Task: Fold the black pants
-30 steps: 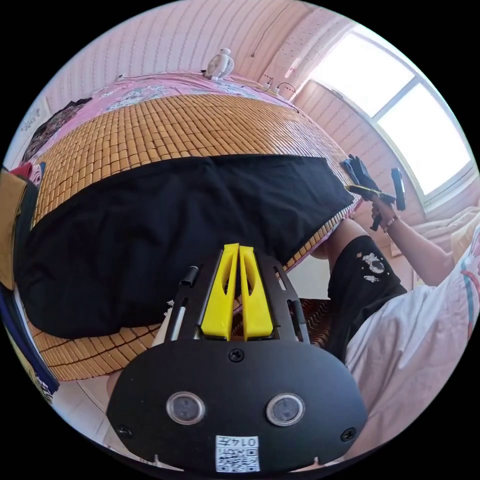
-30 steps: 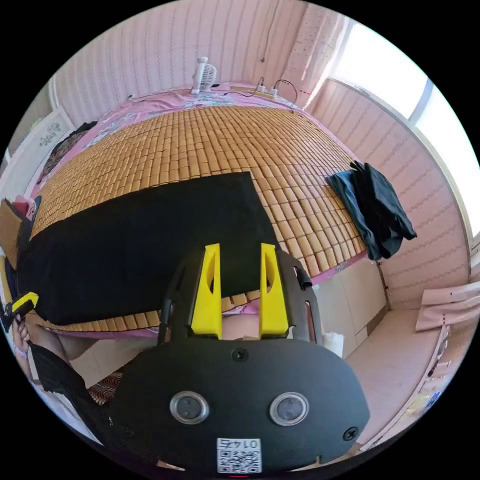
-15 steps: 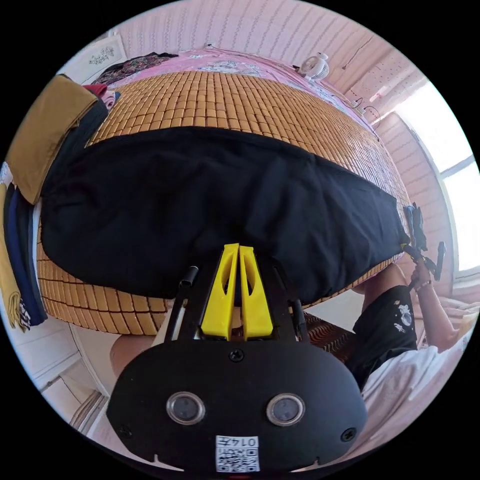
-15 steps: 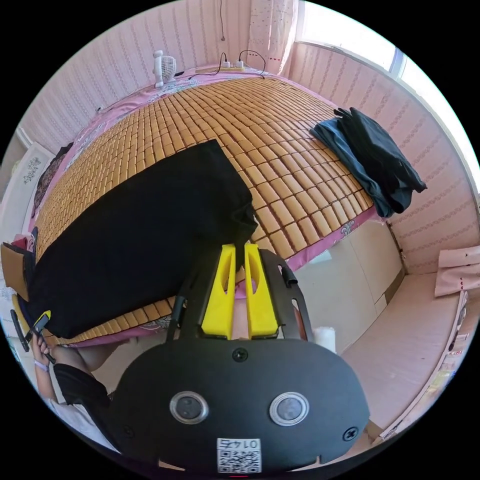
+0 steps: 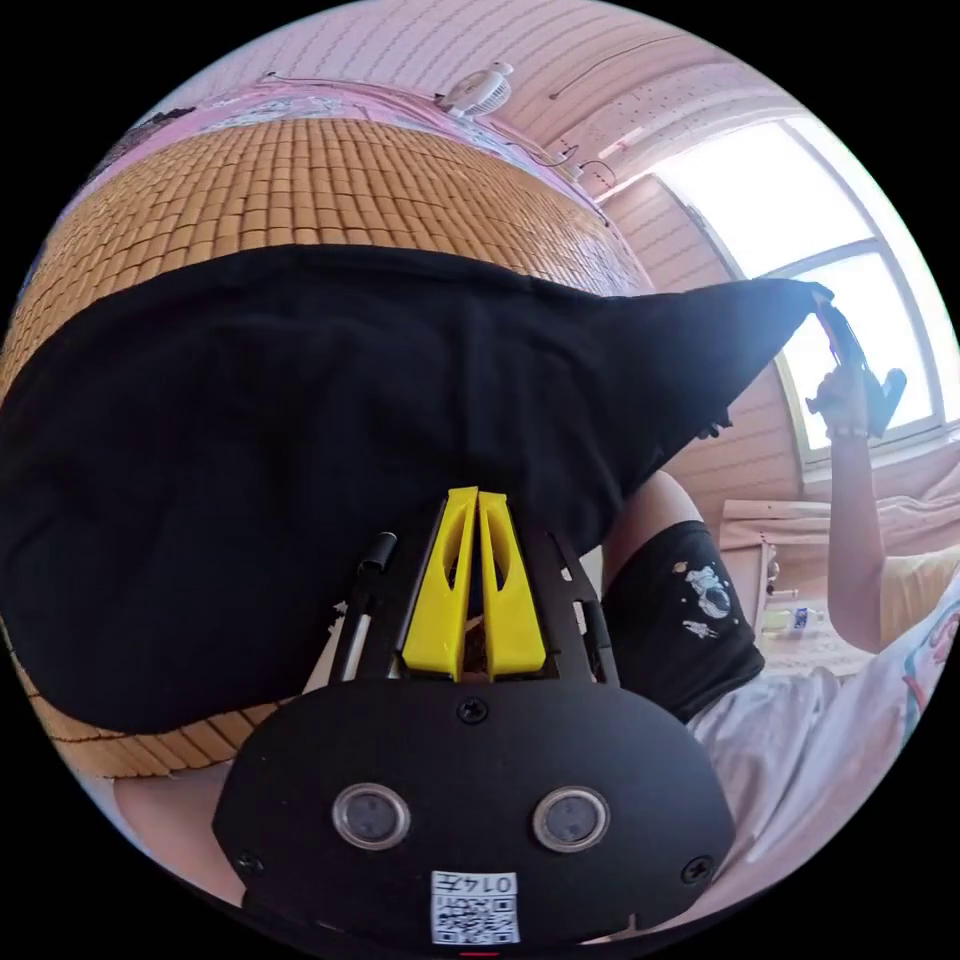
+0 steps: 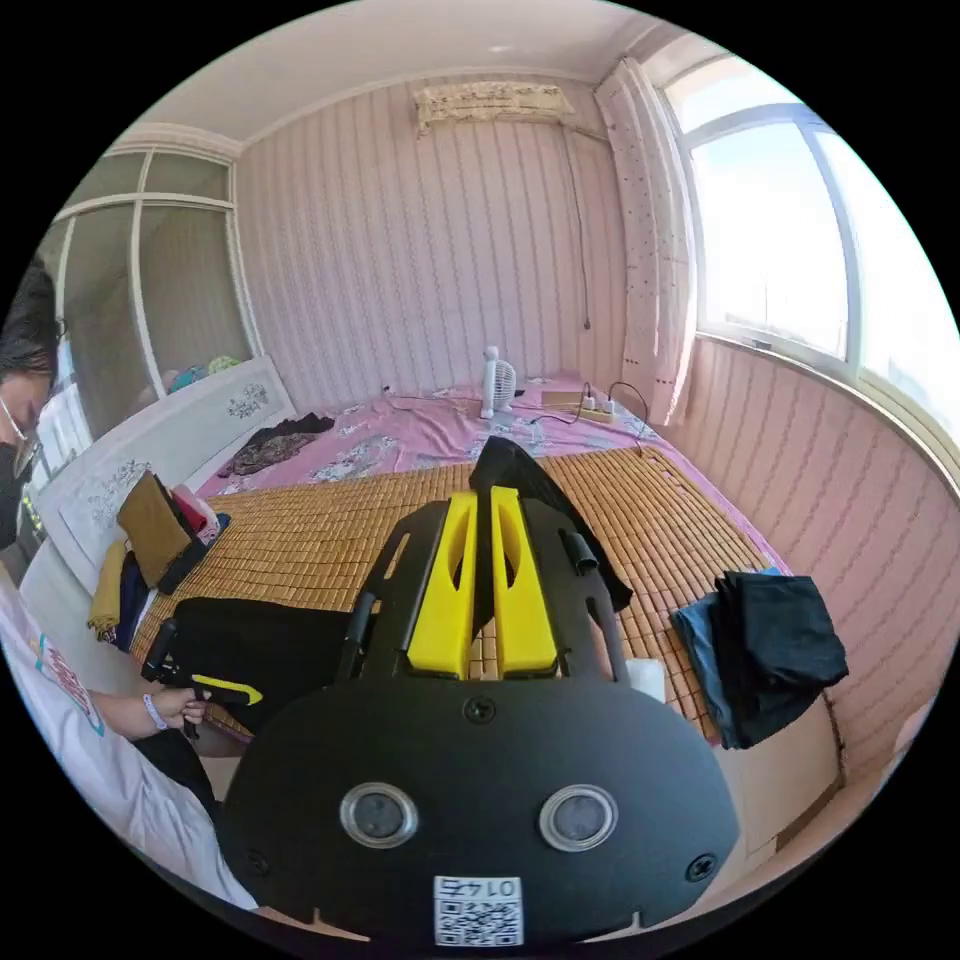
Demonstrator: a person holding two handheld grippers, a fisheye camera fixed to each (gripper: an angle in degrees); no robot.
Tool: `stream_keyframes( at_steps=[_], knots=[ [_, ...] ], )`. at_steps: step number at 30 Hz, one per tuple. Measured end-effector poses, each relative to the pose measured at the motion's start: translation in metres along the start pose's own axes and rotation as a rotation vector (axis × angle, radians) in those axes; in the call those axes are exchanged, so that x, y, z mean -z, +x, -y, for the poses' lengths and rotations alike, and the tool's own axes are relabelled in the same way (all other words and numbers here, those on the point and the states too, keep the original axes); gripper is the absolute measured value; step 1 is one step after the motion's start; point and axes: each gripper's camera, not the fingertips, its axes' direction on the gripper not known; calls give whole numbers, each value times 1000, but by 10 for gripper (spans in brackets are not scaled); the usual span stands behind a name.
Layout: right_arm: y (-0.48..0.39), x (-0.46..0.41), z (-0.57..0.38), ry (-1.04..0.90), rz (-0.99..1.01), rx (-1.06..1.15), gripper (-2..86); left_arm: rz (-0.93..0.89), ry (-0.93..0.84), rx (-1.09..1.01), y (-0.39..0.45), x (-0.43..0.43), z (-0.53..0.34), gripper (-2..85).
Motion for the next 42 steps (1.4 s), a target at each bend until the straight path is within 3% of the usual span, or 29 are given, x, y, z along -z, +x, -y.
stream_keyframes(
  at_steps=[5, 11, 15, 22, 26, 35, 42],
  knots=[
    [-140, -66, -17, -230, 388, 348, 37, -13, 123, 40, -6, 32, -19, -10],
    [-208, -167, -120, -689, 557, 344, 86, 83, 162, 146, -39, 76, -57, -10],
    [-207, -182, -121, -686, 601, 261, 81, 108, 160, 109, -38, 80, -55, -9],
    [-253, -227, -140, -749, 510, 456, 89, 74, 151, 6, -20, 63, -26, 2],
    [-263, -252, -145, -823, 446, 564, 48, 52, 186, -1, -22, 66, -24, 41],
    [-210, -251, -87, -685, 642, 209, 15, 35, 178, 46, -30, 68, -32, 48],
    [-190, -269, -91, -688, 679, 82, 18, 38, 167, 39, -24, 67, -34, 47]
  ],
)
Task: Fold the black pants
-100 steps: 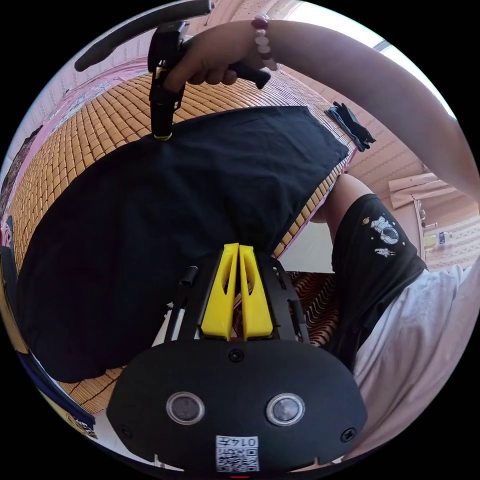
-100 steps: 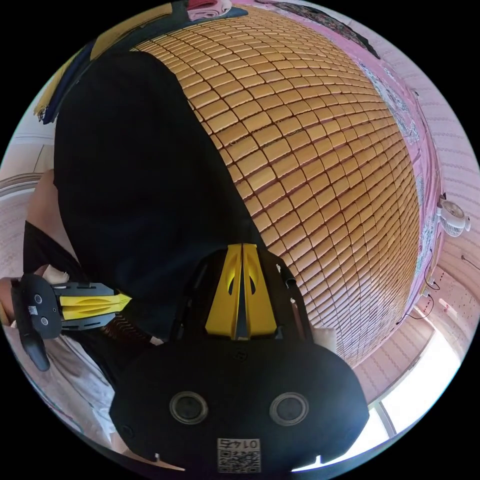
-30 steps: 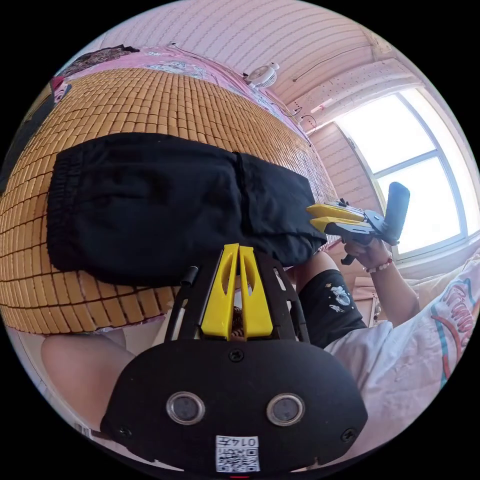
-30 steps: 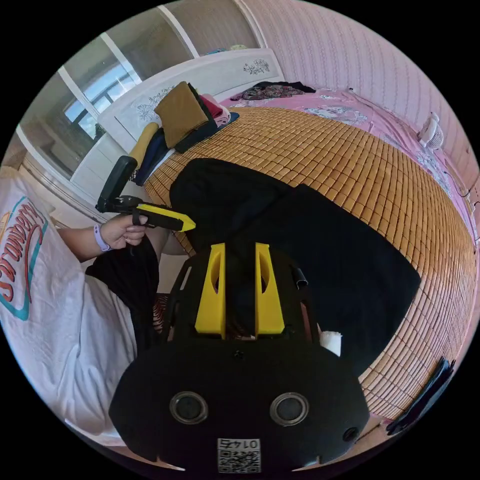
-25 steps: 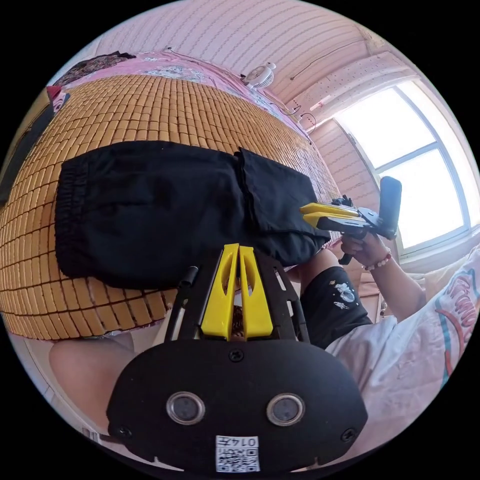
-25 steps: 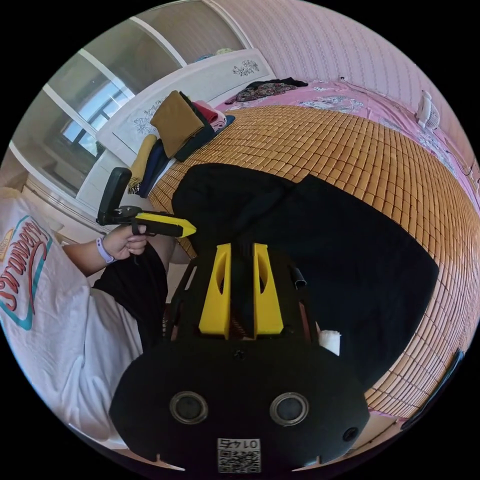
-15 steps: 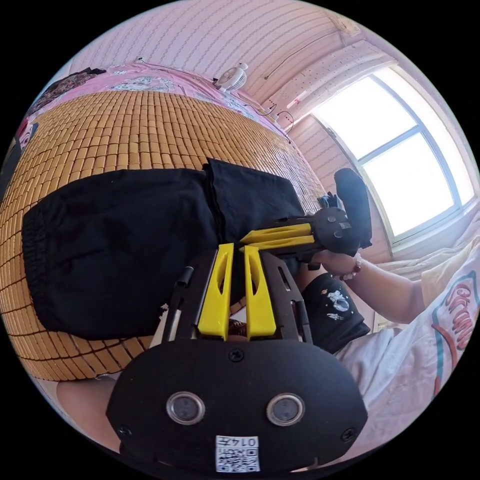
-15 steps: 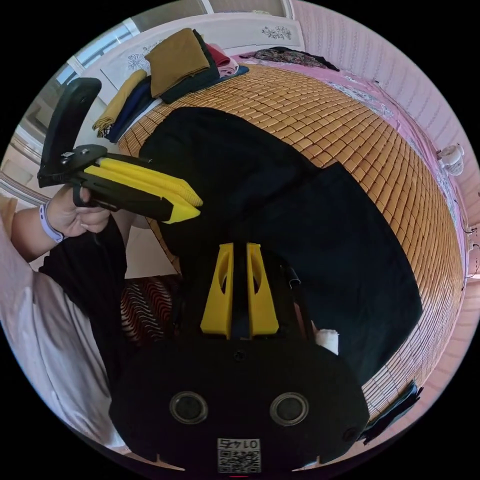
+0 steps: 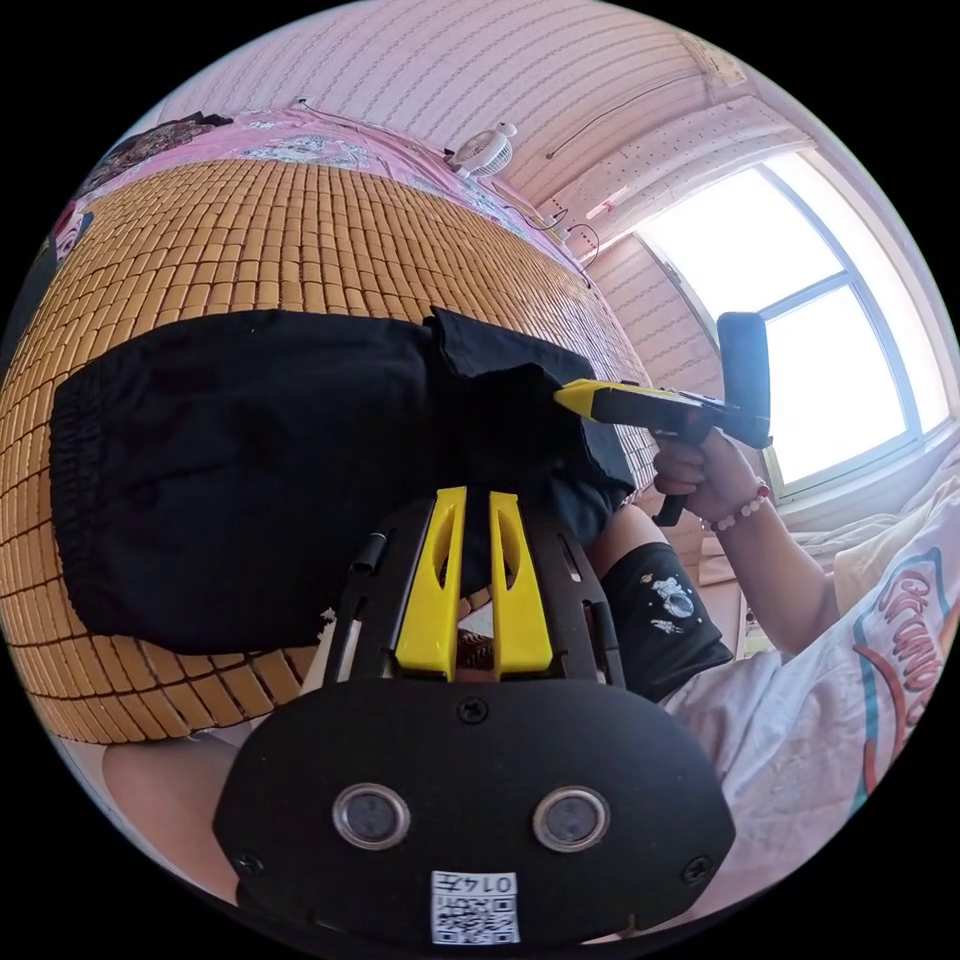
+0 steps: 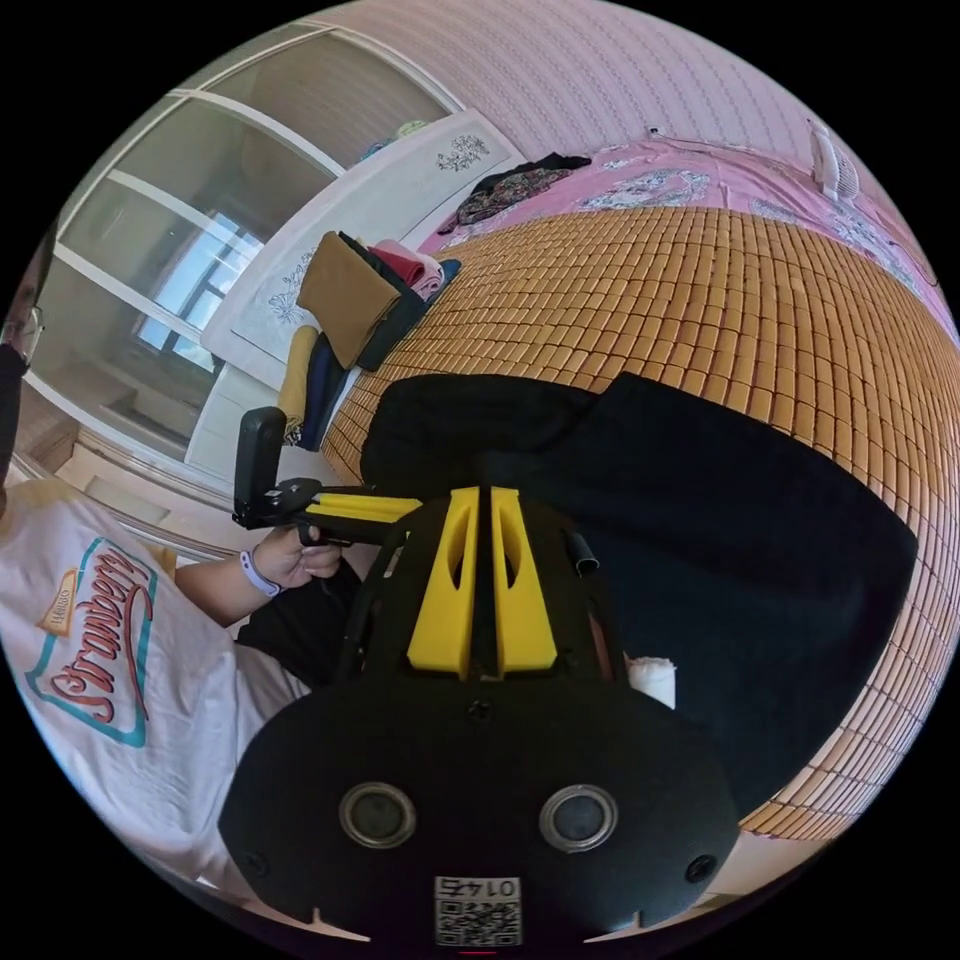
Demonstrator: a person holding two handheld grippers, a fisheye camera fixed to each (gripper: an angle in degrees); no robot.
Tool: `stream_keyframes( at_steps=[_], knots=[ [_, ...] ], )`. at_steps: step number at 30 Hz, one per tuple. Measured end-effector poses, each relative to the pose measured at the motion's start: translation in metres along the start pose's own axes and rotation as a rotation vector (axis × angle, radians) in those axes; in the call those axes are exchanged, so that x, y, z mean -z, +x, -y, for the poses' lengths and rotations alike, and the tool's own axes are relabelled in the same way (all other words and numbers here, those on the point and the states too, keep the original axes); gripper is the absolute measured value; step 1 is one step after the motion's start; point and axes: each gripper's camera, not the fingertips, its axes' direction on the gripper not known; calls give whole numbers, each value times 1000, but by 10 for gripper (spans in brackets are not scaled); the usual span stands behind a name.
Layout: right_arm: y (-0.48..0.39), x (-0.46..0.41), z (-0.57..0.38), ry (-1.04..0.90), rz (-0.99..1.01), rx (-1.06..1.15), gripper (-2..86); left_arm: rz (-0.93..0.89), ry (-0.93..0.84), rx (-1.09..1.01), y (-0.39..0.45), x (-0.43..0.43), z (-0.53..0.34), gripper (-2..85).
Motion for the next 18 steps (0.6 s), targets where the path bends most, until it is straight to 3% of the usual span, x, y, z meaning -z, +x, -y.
stream_keyframes(
  at_steps=[3, 8, 13, 18],
  knots=[
    [-5, -13, 4, -24, -33, 16, 28, -9, 1, 12, 2, -2, 0, 48],
    [-3, -68, 0, -248, -86, 77, 75, -33, 3, 26, 6, -5, 3, 51],
    [10, -37, 13, -70, -19, 86, 87, -13, -15, 4, 21, -14, 12, 72],
    [24, -34, 57, 37, -317, 217, 108, 129, -38, -41, 45, -37, 22, 85]
  ],
)
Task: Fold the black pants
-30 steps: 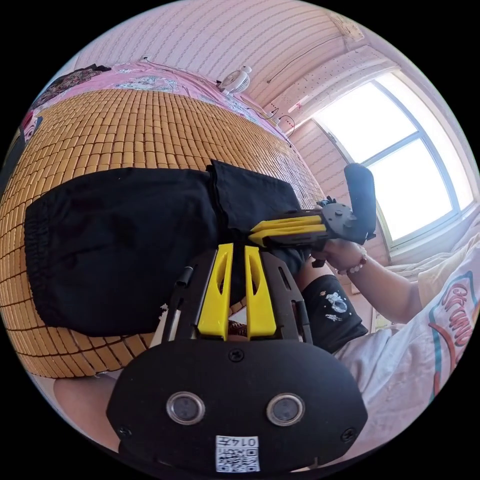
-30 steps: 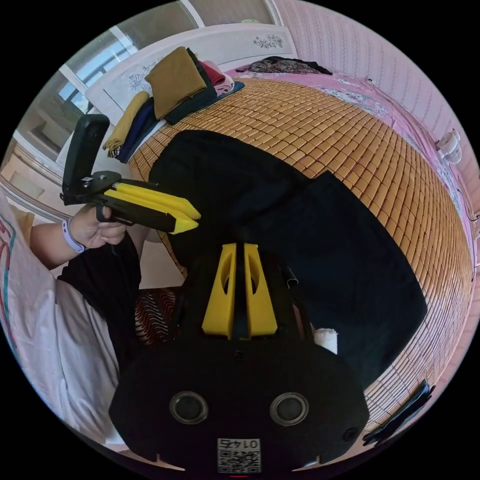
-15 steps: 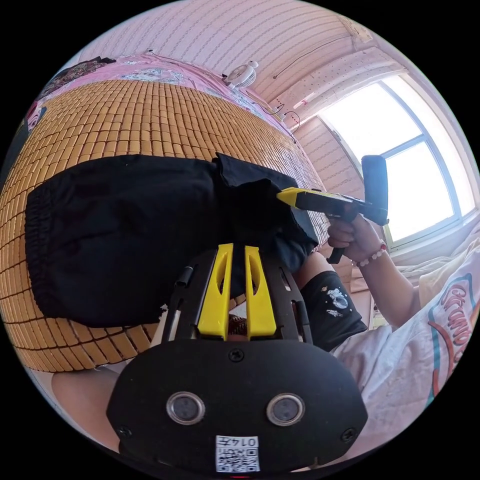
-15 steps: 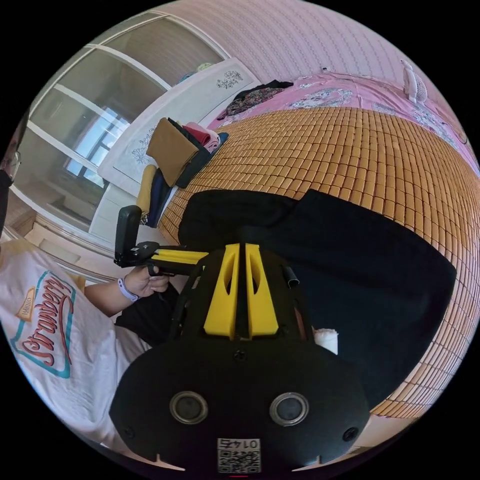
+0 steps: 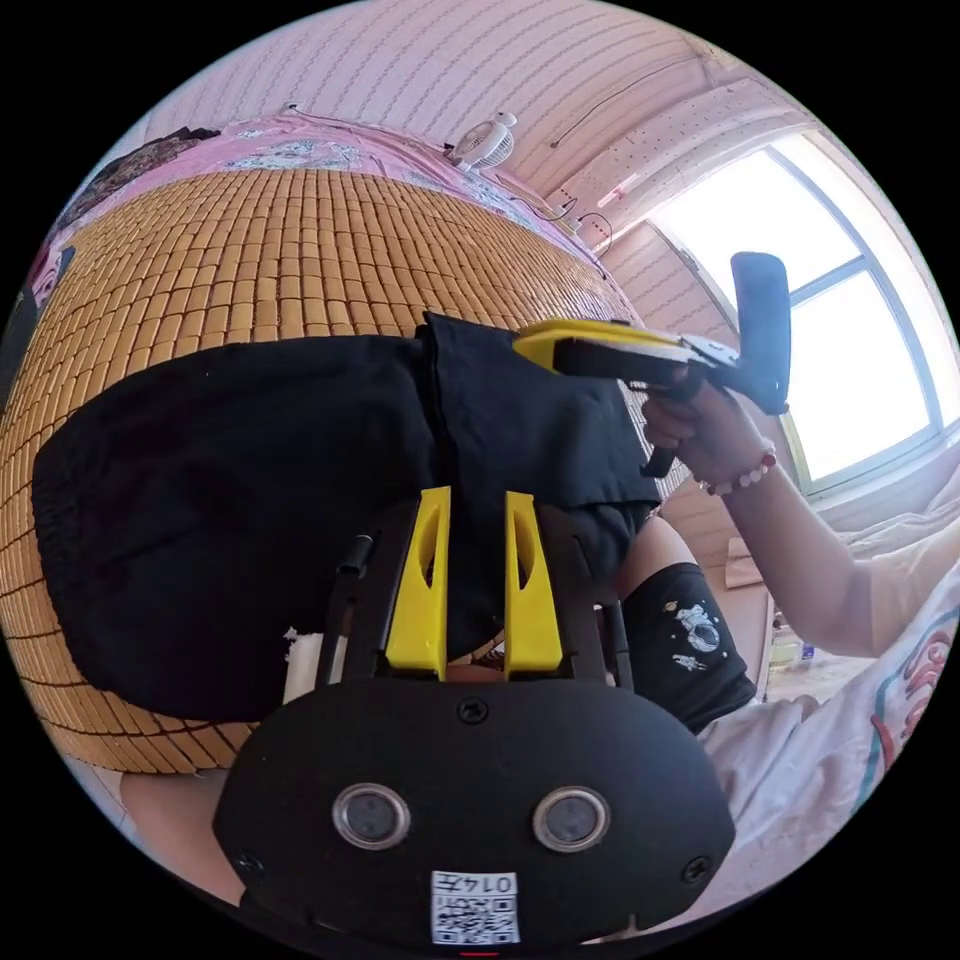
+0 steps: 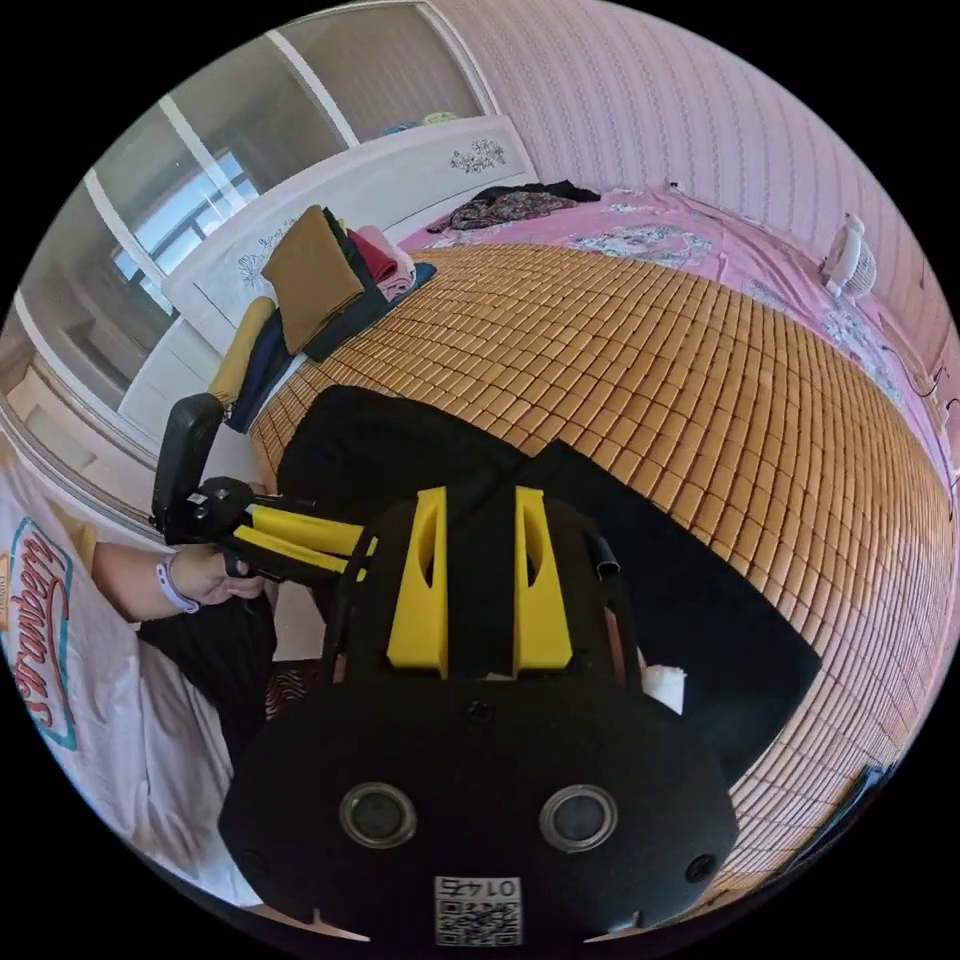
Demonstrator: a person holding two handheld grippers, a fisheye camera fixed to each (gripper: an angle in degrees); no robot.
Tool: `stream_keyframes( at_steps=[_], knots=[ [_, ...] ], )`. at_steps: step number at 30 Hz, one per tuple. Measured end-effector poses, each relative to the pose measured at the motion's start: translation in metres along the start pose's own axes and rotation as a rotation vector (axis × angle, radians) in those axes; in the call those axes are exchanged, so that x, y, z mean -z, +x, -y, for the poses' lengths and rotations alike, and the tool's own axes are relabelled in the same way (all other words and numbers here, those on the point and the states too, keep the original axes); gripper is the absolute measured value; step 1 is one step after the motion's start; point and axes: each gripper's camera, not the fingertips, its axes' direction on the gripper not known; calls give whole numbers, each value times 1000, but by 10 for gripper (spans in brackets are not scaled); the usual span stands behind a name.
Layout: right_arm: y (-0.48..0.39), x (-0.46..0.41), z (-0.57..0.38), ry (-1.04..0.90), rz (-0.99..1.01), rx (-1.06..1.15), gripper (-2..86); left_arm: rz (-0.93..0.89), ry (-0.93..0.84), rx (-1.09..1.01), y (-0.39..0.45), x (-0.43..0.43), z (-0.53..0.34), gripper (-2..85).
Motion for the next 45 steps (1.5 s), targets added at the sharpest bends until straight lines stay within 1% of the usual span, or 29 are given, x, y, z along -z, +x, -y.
stream_keyframes(
  at_steps=[1, 2, 3, 6, 7, 8, 10, 12, 15, 17, 19, 21, 24, 27, 29, 32, 34, 36, 38, 40, 42, 43, 44, 45],
  knots=[
    [5, -12, 10, -1, -79, 26, 124, 10, -16, -10, 3, -4, 1, 85],
    [10, -29, 20, -37, -114, 46, 133, 23, -59, -28, 8, -14, 3, 86],
    [13, -37, 25, -66, -113, 49, 134, 48, -98, -37, 12, -23, 3, 85],
    [17, -76, 41, -199, -61, 27, 127, 117, -94, -87, 20, -24, 1, 71],
    [16, -91, 43, -261, -66, 15, 114, 126, -99, -98, 21, -24, 1, 66],
    [12, -98, 43, -282, -88, 26, 107, 134, -111, -118, 24, -24, 0, 56],
    [7, -99, 42, -260, -91, 59, 87, 135, -116, -144, 29, -22, -1, 29],
    [7, -100, 40, -250, -73, 47, 67, 191, -103, -193, 40, -17, -4, 0],
    [10, -95, 35, -217, -31, 34, 44, 259, -77, -262, 54, -10, -9, -8],
    [9, -82, 29, -168, -25, 39, 32, 258, -34, -276, 60, 0, -13, -9],
    [8, -67, 23, -109, -19, 57, 26, 174, 29, -265, 63, 15, -15, -9],
    [8, -47, 14, -34, 4, 86, 23, 22, 110, -258, 65, 34, -19, -10],
    [13, -9, -7, 76, 9, 89, 20, -47, 153, -272, 73, 44, -23, -10],
    [21, 32, -25, 181, 25, 50, 19, -48, 175, -306, 79, 49, -31, -10],
    [10, 68, -31, 247, 27, 113, 19, -107, 205, -333, 81, 60, -38, -10],
    [-15, 111, -33, 278, 19, 224, 19, -239, 279, -418, 85, 91, -53, -10],
    [-29, 128, -24, 275, 51, 292, 20, -276, 327, -439, 84, 113, -64, -10],
    [-43, 132, -3, 267, 122, 359, 22, -312, 376, -381, 66, 140, -78, -10],
    [-65, 110, 39, 253, 233, 421, 27, -310, 409, -289, 45, 160, -89, -10],
    [-84, 73, 76, 238, 331, 425, 34, -206, 431, -168, 19, 180, -103, -9],
    [-100, 20, 111, 223, 445, 360, 49, 64, 362, 26, -20, 194, -121, -7],
    [-108, -21, 129, 193, 534, 302, 68, 113, 339, 80, -31, 197, -125, -6],
    [-114, -62, 143, 106, 582, 241, 85, 191, 337, 166, -49, 202, -137, -3],
    [-116, -81, 148, 59, 579, 213, 94, 254, 345, 242, -63, 206, -150, 0]
  ],
)
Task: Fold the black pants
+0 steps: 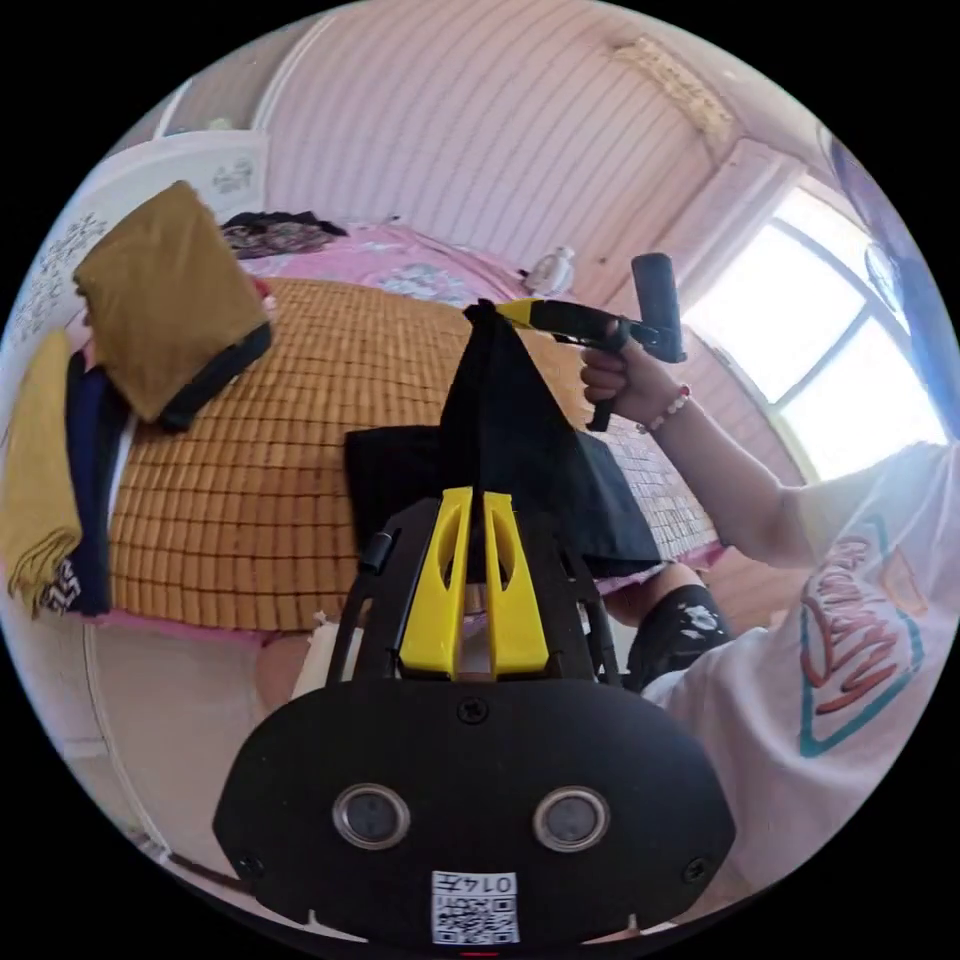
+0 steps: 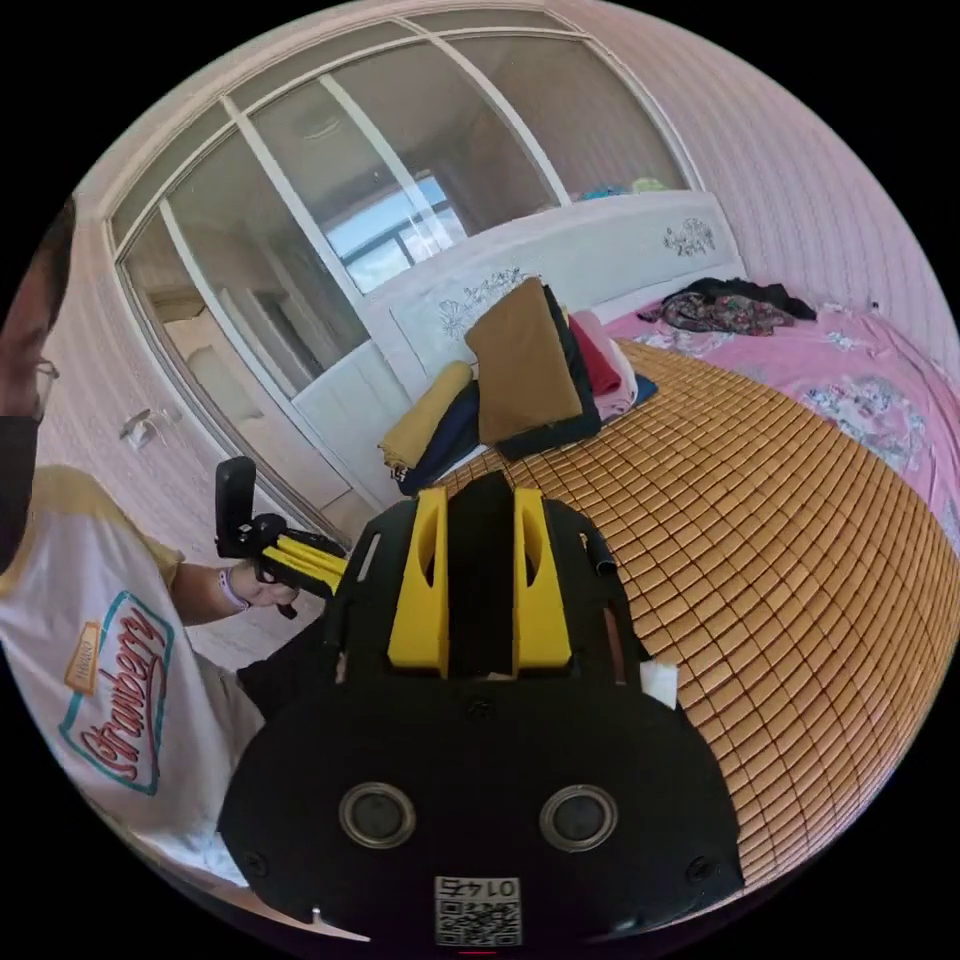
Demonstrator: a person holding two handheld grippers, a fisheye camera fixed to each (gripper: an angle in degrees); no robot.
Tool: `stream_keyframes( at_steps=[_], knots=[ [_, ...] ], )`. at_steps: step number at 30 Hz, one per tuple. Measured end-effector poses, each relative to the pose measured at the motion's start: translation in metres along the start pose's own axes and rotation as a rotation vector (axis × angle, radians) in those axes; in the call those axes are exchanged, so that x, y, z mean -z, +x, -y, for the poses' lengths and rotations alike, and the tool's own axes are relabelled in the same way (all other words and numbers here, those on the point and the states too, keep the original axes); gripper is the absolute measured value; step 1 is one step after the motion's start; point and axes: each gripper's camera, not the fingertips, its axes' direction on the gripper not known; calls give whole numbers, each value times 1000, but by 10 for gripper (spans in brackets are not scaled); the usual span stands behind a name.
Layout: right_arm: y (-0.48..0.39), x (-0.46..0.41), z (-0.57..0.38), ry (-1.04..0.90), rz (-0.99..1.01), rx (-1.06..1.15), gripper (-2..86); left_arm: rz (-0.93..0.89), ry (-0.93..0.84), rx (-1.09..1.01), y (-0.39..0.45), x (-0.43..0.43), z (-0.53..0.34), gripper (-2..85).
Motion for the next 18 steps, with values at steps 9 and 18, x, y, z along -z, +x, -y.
stream_keyframes(
  at_steps=[9, 18],
  knots=[
    [24, 7, -80, -124, -347, -98, 76, -90, -90, -20, 9, -49, 2, 36],
    [29, 16, -133, -336, -517, -211, 4, -295, -383, -418, 162, -170, -11, -8]
  ],
)
